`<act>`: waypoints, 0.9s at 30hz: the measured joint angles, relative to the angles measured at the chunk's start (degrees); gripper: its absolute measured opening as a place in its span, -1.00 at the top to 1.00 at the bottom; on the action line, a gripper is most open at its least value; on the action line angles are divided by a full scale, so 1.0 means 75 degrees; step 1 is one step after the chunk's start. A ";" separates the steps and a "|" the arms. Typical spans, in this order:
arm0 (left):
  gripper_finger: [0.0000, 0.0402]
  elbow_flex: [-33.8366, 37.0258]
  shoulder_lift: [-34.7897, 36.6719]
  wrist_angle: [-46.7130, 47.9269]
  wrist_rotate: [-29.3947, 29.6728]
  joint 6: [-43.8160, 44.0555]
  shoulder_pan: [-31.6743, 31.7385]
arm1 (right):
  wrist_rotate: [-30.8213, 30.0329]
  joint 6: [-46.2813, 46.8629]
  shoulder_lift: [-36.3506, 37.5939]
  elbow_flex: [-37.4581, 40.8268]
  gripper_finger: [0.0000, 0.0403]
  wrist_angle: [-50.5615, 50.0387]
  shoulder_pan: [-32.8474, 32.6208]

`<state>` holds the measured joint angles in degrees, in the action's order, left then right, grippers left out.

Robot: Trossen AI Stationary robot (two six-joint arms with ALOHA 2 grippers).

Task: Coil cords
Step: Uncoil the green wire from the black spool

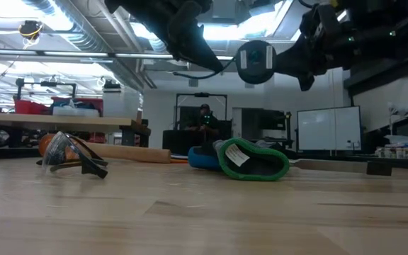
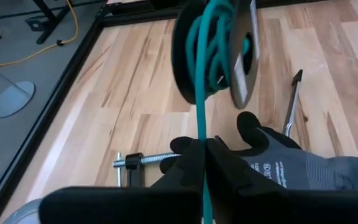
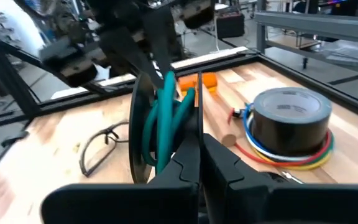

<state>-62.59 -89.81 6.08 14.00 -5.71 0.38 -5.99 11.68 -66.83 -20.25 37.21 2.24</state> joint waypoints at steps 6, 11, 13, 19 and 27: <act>1.00 0.0000 -0.0005 -0.0655 0.0003 -0.0298 0.0006 | -0.0219 0.0003 -0.0003 0.0003 0.99 -0.0180 0.0000; 1.00 0.0000 -0.0005 -0.0605 0.0002 -0.0247 0.0003 | -0.0130 0.0003 -0.0003 0.0003 0.99 -0.0160 0.0000; 1.00 0.0000 -0.0005 -0.0665 0.0003 -0.0300 0.0003 | -0.0186 0.0003 -0.0003 0.0003 0.99 -0.0160 0.0000; 1.00 0.0000 -0.0005 -0.1375 -0.0001 -0.0627 0.0004 | -0.0335 0.0073 -0.0003 0.0003 0.99 -0.0161 0.0003; 1.00 -0.0003 -0.0005 -0.1968 -0.0160 -0.1034 0.0005 | -0.0345 0.0093 -0.0003 0.0006 0.99 -0.0175 0.0003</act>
<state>-62.61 -89.84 -8.68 12.80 -13.47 0.42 -8.58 12.38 -66.85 -20.21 35.90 2.26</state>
